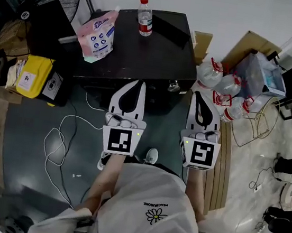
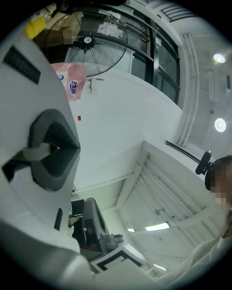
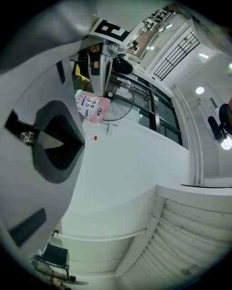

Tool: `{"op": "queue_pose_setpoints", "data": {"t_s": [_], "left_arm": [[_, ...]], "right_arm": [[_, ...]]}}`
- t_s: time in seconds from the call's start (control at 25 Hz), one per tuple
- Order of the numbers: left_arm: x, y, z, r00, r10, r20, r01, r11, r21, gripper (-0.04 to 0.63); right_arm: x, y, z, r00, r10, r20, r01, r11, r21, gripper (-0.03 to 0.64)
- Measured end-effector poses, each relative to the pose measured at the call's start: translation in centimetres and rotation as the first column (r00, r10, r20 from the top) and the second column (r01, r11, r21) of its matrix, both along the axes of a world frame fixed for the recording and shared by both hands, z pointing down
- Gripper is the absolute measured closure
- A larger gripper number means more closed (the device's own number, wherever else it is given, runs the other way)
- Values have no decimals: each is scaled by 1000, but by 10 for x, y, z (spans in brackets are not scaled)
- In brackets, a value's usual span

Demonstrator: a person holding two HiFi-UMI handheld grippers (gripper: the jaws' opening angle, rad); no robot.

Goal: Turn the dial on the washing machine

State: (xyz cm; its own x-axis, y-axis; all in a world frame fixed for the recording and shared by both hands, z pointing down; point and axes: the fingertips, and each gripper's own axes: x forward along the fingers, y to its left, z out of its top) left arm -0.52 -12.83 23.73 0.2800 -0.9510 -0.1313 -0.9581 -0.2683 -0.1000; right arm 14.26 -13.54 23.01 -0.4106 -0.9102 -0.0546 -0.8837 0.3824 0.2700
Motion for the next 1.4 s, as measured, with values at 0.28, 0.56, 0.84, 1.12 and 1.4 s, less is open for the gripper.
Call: {"op": "queue_pose_setpoints", "data": {"t_s": [0.28, 0.56, 0.84, 1.12, 1.4], "left_arm": [[0, 20, 15, 998, -55, -26, 53, 998, -43, 597], [-15, 29, 4, 997, -64, -43, 63, 998, -24, 596], [-32, 36, 3, 999, -41, -33, 40, 999, -3, 596], [-27, 37, -5, 997, 45, -60, -46, 999, -14, 595], [-10, 32, -3, 999, 36, -28, -36, 999, -19, 597]], "right_arm": [[4, 9, 15, 999, -40, 5, 40, 999, -33, 615], [-8, 20, 12, 999, -44, 6, 44, 998, -35, 615], [-17, 34, 6, 1000, -15, 8, 16, 1000, -21, 614], [-7, 43, 0, 997, 71, -1, -71, 997, -32, 614], [8, 42, -1, 998, 61, -16, -61, 998, -7, 614]]}}
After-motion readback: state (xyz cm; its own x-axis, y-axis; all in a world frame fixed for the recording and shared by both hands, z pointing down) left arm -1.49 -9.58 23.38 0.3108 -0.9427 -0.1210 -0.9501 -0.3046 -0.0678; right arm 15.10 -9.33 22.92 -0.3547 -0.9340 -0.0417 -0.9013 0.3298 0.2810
